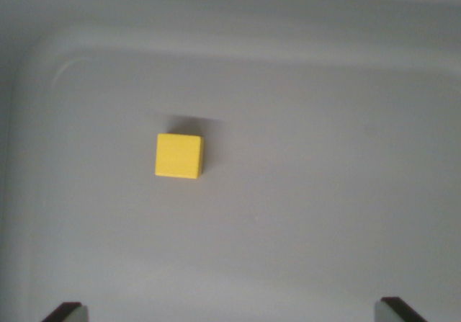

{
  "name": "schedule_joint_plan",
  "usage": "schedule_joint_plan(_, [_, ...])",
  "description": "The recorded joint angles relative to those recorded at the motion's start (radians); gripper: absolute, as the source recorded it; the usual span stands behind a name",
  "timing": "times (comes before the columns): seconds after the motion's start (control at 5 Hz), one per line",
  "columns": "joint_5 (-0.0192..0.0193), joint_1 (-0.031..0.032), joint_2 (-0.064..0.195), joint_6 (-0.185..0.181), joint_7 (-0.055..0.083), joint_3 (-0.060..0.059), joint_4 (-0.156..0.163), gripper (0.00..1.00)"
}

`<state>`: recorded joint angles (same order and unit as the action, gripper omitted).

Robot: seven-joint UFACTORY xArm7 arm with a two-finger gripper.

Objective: Pick yellow cube

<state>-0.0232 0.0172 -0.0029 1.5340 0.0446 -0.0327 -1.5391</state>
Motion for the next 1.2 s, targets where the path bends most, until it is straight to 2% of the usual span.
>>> schedule_joint_plan(0.2, [0.0007,0.0032,0.014,-0.020,-0.004,-0.001,0.008,0.00])
schedule_joint_plan(0.4, [0.0007,0.0032,0.014,-0.020,-0.004,-0.001,0.008,0.00])
schedule_joint_plan(0.6, [0.0017,0.0073,0.033,-0.045,-0.009,-0.001,0.019,0.00])
schedule_joint_plan(0.8, [0.0017,0.0073,0.033,-0.045,-0.009,-0.001,0.019,0.00])
schedule_joint_plan(1.0, [0.0029,0.0125,0.056,-0.076,-0.015,-0.002,0.032,0.00])
schedule_joint_plan(1.2, [0.0029,0.0125,0.056,-0.076,-0.015,-0.002,0.032,0.00])
